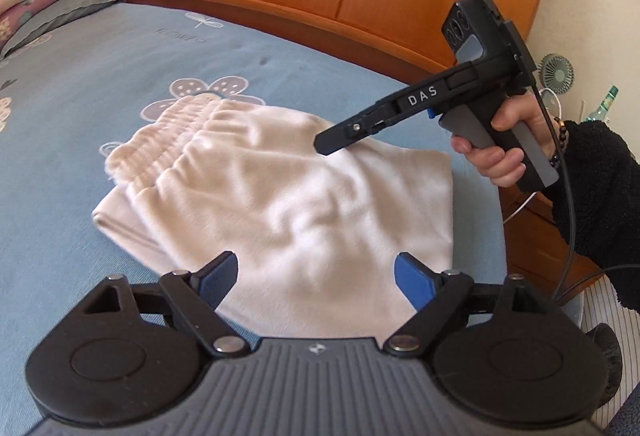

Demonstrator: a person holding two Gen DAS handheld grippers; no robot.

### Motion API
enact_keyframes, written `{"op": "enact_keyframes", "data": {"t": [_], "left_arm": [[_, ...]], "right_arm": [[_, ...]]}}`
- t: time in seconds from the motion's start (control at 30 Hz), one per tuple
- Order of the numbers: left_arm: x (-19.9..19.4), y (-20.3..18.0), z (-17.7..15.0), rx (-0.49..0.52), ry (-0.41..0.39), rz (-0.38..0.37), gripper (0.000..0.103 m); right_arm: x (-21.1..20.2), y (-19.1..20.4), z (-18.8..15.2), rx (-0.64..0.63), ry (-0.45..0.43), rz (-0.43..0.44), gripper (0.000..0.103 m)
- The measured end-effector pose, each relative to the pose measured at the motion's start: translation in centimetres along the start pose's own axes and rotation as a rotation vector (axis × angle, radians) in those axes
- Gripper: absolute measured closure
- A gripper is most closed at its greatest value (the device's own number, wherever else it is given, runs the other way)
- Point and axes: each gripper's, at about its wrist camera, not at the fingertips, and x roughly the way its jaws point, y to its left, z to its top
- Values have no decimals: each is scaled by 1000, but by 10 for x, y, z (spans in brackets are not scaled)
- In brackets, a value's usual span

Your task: Fold clothes

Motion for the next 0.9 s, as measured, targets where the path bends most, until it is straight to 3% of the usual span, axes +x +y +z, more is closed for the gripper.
{"op": "enact_keyframes", "data": {"t": [0.07,0.23,0.33,0.4,0.53,0.7,0.8,0.9], "left_arm": [[-14,4,-13,-23,6,64,17],[-33,11,-41,-51,55,214,15],[-37,13,-57,-73,83,268,15],[-41,13,-62,-82,87,307,15],[-64,1,-68,-41,50,410,15],[-94,-17,-75,14,-1,469,12],[-102,-27,-84,14,-24,486,9],[-110,-35,-95,-11,-26,495,9]], "right_arm": [[-2,4,0,-3,-3,-17,31],[-26,38,-4,-50,-4,107,28],[-15,58,-15,-130,45,28,28],[2,54,-22,-92,105,-11,28],[-8,62,-27,-21,84,-16,28],[-28,109,-41,-60,77,89,22],[-3,130,-63,-102,134,63,22],[22,130,-79,-56,186,6,22]]}}
